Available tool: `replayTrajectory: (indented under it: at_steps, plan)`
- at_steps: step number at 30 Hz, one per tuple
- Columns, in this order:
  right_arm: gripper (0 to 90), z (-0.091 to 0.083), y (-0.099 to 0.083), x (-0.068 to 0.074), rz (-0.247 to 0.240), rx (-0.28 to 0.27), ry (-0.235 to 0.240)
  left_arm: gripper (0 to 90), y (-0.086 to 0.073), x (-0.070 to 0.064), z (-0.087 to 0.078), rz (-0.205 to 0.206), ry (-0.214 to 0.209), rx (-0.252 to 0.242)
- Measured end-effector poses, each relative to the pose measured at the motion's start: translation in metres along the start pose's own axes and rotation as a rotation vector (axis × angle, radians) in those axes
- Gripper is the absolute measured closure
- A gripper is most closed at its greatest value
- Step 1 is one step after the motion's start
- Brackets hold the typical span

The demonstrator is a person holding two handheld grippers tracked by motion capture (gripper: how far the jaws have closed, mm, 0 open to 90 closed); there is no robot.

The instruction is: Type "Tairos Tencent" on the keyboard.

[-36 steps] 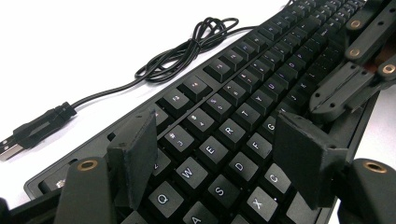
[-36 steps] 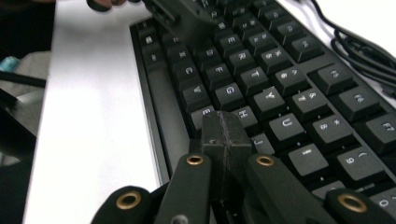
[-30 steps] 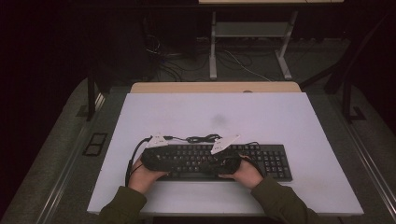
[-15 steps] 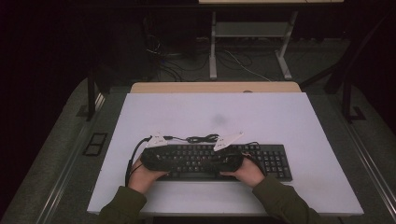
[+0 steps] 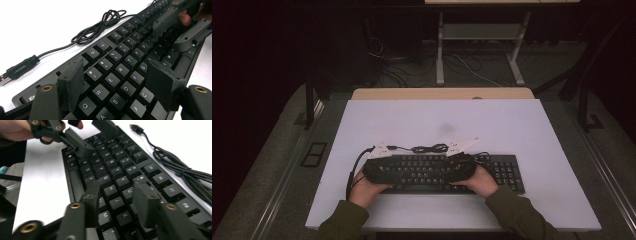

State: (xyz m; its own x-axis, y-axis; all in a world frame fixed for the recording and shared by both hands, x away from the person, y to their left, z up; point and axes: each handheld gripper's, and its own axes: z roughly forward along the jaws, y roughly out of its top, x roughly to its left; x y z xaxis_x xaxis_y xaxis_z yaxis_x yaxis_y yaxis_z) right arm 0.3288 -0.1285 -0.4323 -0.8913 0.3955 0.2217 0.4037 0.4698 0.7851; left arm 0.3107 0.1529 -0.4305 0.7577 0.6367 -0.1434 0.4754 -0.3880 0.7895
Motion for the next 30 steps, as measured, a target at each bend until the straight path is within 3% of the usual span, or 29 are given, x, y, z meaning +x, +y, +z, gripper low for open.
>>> replayTrajectory:
  at_steps: [6, 14, 30]
  plan:
    - [39.9, -0.003, -0.001, -0.005, 0.012, -0.011, -0.023, 31.4, 0.0, -0.003, 0.0, -0.002, -0.01, -0.001]
    - [31.9, -0.005, -0.002, -0.01, 0.008, -0.028, -0.063, 38.2, 0.001, -0.005, 0.0, 0.01, -0.031, 0.008]
    - [29.1, -0.006, -0.004, -0.015, 0.013, -0.037, -0.091, 71.0, 0.001, -0.01, 0.002, 0.044, -0.102, 0.043]
